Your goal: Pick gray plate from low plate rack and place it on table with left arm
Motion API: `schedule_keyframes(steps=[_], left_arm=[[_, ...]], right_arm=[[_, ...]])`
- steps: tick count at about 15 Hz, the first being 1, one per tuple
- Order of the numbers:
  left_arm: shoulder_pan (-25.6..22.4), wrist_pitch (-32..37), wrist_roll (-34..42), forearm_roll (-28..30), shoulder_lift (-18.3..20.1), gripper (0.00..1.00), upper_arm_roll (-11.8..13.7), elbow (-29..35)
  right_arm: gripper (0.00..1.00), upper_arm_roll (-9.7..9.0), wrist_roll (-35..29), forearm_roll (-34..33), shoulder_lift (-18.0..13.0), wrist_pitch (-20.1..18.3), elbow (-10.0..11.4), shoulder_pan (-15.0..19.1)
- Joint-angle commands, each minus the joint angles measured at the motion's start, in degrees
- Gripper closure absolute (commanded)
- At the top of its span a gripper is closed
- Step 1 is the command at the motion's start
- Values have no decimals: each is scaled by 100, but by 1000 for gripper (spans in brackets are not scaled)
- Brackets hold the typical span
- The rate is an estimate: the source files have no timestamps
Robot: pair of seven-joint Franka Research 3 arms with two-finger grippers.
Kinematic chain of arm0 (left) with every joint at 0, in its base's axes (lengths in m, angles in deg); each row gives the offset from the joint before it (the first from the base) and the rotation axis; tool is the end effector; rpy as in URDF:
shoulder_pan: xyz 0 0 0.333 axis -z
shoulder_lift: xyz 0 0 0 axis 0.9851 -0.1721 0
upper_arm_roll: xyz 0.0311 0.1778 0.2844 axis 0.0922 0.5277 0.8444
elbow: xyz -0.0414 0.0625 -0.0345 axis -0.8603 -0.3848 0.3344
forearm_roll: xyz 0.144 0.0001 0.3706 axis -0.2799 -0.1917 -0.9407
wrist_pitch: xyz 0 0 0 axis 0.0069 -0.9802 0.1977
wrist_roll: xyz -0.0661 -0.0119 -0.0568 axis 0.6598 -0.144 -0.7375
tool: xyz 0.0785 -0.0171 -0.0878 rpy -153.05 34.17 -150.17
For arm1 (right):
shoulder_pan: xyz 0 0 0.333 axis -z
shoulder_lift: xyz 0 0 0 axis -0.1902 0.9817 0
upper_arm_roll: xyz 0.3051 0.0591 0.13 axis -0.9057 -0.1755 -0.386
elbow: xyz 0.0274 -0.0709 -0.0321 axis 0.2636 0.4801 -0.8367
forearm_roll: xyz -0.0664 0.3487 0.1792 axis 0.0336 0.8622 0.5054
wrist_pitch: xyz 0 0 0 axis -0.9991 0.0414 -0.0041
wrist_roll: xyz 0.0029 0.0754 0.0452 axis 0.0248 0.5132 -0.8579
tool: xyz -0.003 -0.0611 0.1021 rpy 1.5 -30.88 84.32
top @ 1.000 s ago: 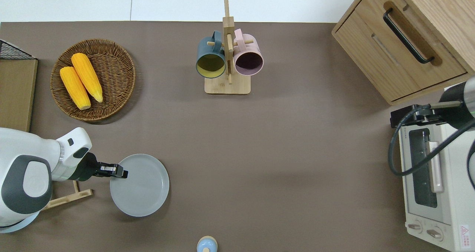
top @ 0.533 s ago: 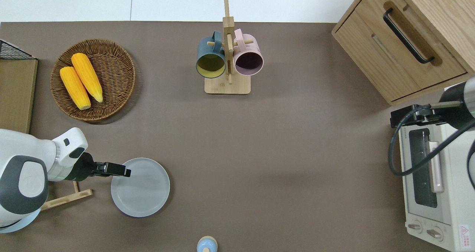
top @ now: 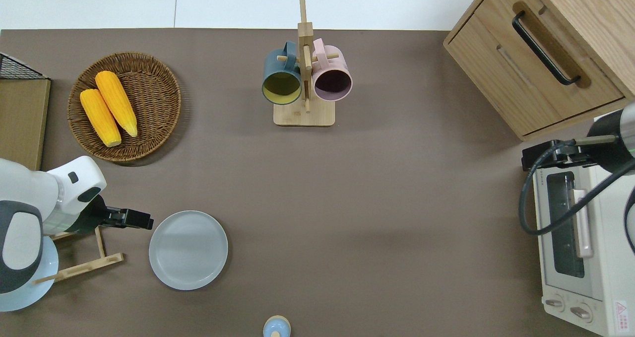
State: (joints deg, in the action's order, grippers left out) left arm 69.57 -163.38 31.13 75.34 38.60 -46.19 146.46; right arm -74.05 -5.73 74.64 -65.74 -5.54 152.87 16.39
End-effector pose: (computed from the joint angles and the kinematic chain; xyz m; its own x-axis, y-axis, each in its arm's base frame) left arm 0.4926 0.0065 0.4379 0.9775 -0.1394 -0.1584 -0.1055 -0.9729 0.2056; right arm 0.5564 0.0296 0.6503 0.9989 0.0107 -0.0449 0.0117 -0.9997 0.0235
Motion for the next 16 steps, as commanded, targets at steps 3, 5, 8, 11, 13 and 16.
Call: schedule_keyframes(steps=[3,5,8,11,13,16], left_arm=[[85,1064,-564,-591,3,2,-280,-1220],[76,1520,-529,-609,12,2,-342,-1746],[85,1680,-484,-609,21,2,-360,-2091],[146,1759,-537,-609,-5,2,-483,-2565],[155,1917,-546,-618,3,2,-553,-2689],[155,1979,-502,-1029,30,7,-676,-2698]], right_arm=[[17,34,-22,15,2,-5,-37,-41],[17,34,-22,15,2,-5,-37,-41],[17,34,-22,15,2,-5,-37,-41],[17,34,-22,15,2,-5,-37,-41],[17,34,-22,15,2,-5,-37,-41],[17,34,-22,15,2,-5,-37,-41]])
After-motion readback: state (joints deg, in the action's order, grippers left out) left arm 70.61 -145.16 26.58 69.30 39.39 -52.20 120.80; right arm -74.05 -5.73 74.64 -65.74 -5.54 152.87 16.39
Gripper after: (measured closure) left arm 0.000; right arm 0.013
